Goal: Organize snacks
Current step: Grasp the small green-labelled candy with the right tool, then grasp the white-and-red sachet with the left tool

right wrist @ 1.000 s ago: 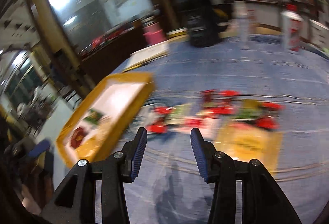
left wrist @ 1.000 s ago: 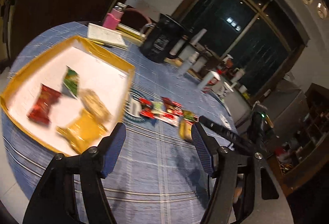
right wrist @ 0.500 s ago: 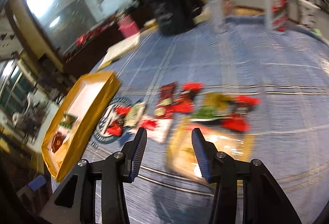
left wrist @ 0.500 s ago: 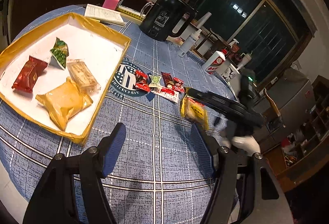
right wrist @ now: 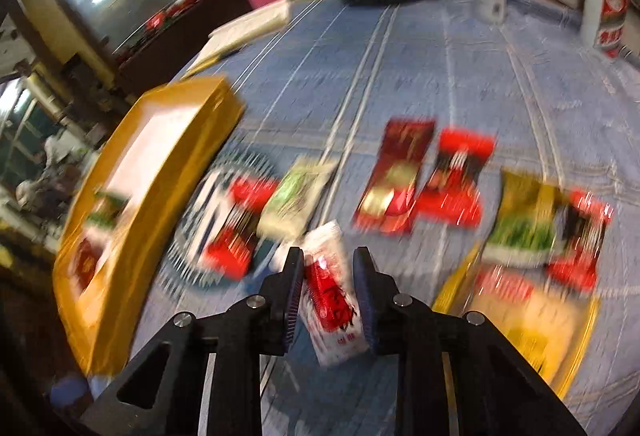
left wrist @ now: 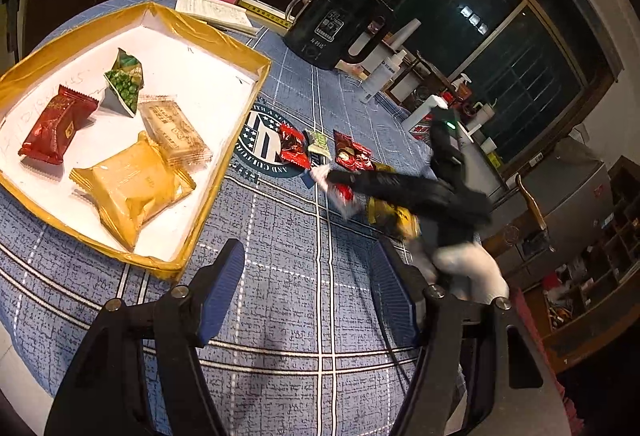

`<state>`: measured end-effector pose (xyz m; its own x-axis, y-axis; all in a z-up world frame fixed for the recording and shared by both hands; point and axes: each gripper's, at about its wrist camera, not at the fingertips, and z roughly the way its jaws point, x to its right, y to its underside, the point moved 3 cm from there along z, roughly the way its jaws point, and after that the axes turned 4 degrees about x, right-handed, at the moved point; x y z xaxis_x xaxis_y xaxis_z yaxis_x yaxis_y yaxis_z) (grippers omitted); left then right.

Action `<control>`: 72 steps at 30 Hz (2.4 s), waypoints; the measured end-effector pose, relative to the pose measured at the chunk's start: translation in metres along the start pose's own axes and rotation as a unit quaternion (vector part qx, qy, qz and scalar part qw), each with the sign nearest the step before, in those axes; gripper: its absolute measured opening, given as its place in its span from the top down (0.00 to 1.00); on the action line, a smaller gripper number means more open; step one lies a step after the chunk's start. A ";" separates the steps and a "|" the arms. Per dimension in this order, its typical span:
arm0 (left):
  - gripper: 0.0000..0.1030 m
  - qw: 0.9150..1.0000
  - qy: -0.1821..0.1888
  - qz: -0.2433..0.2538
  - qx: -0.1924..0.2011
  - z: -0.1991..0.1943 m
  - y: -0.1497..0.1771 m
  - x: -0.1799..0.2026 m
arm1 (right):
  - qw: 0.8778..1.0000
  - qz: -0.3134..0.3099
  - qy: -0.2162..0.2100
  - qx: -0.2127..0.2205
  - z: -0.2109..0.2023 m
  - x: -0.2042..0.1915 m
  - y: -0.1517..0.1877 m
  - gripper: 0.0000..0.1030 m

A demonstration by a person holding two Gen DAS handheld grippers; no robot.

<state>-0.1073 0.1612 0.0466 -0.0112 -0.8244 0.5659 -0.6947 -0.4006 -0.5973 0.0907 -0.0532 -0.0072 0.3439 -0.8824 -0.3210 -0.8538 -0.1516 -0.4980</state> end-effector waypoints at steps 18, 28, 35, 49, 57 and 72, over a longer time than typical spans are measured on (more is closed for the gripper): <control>0.36 0.999 0.000 0.028 -0.035 0.017 0.009 0.009 | 0.996 0.008 0.038 0.081 0.008 -0.018 -0.048 0.49; 0.36 0.999 0.000 0.034 -0.041 0.019 0.008 0.007 | 0.991 -0.030 0.118 0.051 0.029 -0.019 -0.042 0.82; 0.36 0.997 -0.021 0.052 -0.059 0.031 0.010 0.018 | 0.993 -0.006 0.057 0.099 -0.029 -0.002 0.004 0.82; 0.36 0.976 -0.115 0.149 -0.113 0.129 -0.007 0.062 | 0.980 0.050 0.008 0.191 -0.086 0.050 0.051 0.82; 0.36 0.956 -0.177 0.213 -0.097 0.158 -0.006 0.060 | 0.978 0.054 -0.005 0.204 -0.090 0.049 0.054 0.82; 0.73 0.964 -0.122 0.228 -0.066 0.128 0.003 0.067 | 0.977 0.052 0.020 0.206 -0.083 0.050 0.057 0.82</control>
<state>-0.0175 0.0534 0.0101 -0.1774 -0.9789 0.1017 -0.7433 0.0655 -0.6658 0.0272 -0.1429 0.0152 0.2410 -0.9019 -0.3584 -0.6510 0.1237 -0.7489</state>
